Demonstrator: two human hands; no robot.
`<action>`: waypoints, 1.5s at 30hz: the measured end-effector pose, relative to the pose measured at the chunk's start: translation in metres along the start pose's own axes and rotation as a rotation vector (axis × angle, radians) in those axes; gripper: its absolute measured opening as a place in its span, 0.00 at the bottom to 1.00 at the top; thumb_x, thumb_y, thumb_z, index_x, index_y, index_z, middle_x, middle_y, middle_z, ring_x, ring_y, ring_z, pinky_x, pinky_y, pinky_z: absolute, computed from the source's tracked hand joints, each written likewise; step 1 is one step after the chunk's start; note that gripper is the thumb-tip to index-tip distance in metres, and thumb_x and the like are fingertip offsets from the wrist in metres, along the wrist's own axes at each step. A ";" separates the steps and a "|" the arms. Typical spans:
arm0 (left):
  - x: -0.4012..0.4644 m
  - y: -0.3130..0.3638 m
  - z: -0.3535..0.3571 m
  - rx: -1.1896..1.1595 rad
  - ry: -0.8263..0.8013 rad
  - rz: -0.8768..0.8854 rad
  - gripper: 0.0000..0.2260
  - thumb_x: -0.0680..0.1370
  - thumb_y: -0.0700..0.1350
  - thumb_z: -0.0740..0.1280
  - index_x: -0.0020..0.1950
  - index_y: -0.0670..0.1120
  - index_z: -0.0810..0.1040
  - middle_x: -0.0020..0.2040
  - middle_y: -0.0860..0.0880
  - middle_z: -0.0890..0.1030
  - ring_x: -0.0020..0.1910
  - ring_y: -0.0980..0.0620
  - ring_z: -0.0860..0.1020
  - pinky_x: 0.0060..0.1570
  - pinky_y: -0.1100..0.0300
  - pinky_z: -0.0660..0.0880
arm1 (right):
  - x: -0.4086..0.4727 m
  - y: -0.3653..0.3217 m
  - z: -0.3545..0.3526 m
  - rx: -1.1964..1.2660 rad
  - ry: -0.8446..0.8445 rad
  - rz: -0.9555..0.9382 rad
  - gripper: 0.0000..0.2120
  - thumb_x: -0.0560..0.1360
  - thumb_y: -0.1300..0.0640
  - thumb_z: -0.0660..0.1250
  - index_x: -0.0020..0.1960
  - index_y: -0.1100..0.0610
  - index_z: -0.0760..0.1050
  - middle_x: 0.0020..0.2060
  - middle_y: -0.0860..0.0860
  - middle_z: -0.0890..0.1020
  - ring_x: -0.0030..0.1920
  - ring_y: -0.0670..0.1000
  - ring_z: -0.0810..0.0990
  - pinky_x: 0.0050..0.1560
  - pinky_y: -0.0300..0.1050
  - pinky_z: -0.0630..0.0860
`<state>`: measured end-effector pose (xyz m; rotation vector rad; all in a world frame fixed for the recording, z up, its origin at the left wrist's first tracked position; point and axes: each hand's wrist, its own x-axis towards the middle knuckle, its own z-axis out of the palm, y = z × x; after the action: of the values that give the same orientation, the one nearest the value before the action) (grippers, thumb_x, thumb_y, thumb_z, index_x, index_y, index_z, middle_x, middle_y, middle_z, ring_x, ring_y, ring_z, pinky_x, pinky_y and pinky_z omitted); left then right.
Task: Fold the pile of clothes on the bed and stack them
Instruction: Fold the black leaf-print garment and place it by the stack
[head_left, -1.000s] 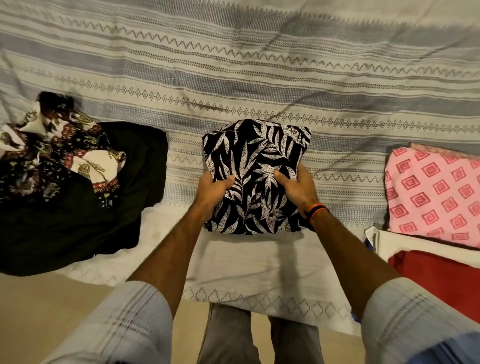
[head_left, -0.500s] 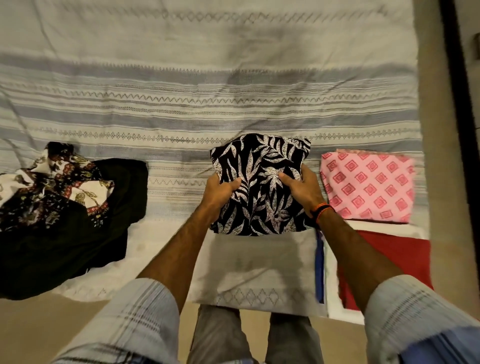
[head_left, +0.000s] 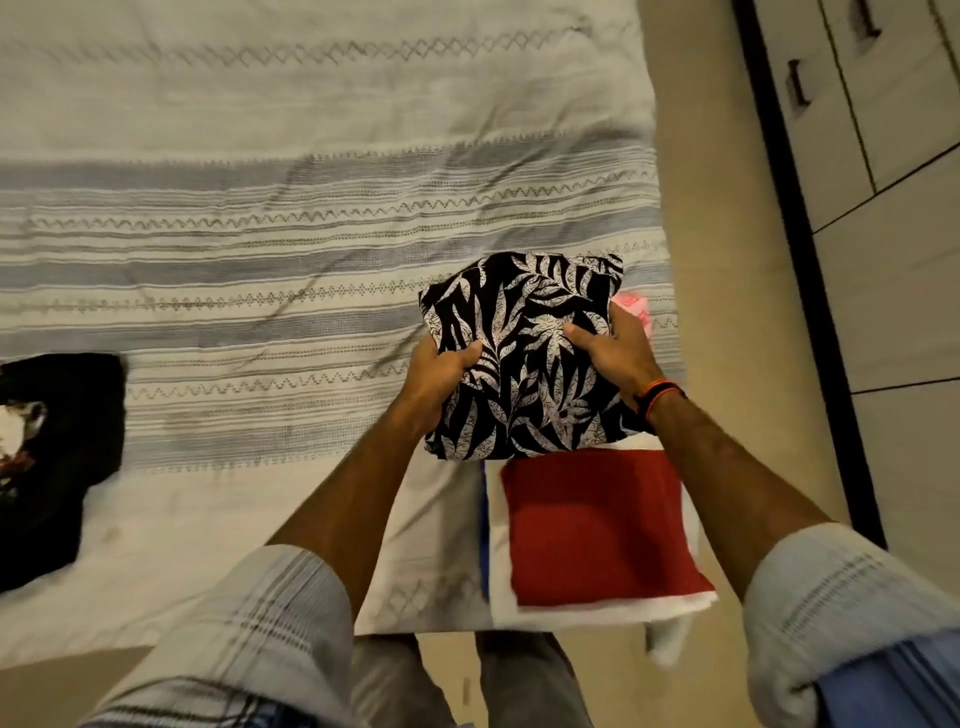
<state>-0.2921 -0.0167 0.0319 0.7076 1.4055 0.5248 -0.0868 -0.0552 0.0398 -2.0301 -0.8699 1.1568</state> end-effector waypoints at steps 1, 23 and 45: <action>0.001 0.000 0.010 -0.007 -0.016 0.007 0.09 0.78 0.36 0.68 0.53 0.49 0.78 0.53 0.47 0.84 0.54 0.46 0.82 0.58 0.46 0.78 | 0.003 0.002 -0.010 0.004 0.003 0.010 0.44 0.65 0.37 0.76 0.74 0.55 0.67 0.72 0.53 0.71 0.71 0.55 0.70 0.72 0.58 0.67; 0.073 -0.064 0.090 1.196 -0.095 0.238 0.38 0.74 0.49 0.74 0.79 0.50 0.58 0.80 0.43 0.55 0.78 0.42 0.56 0.75 0.47 0.59 | 0.054 0.085 -0.019 -0.960 -0.210 -0.157 0.34 0.77 0.50 0.68 0.77 0.58 0.58 0.77 0.59 0.58 0.74 0.60 0.61 0.73 0.56 0.64; 0.030 -0.042 0.071 1.107 -0.177 0.239 0.39 0.73 0.50 0.75 0.79 0.45 0.59 0.78 0.42 0.61 0.76 0.43 0.60 0.75 0.51 0.59 | 0.018 0.057 -0.028 -0.690 -0.214 -0.160 0.33 0.78 0.51 0.68 0.77 0.58 0.59 0.75 0.57 0.64 0.75 0.57 0.62 0.74 0.51 0.60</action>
<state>-0.2212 -0.0339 -0.0180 1.7687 1.3862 -0.2024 -0.0412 -0.0800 -0.0018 -2.3181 -1.6900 1.0886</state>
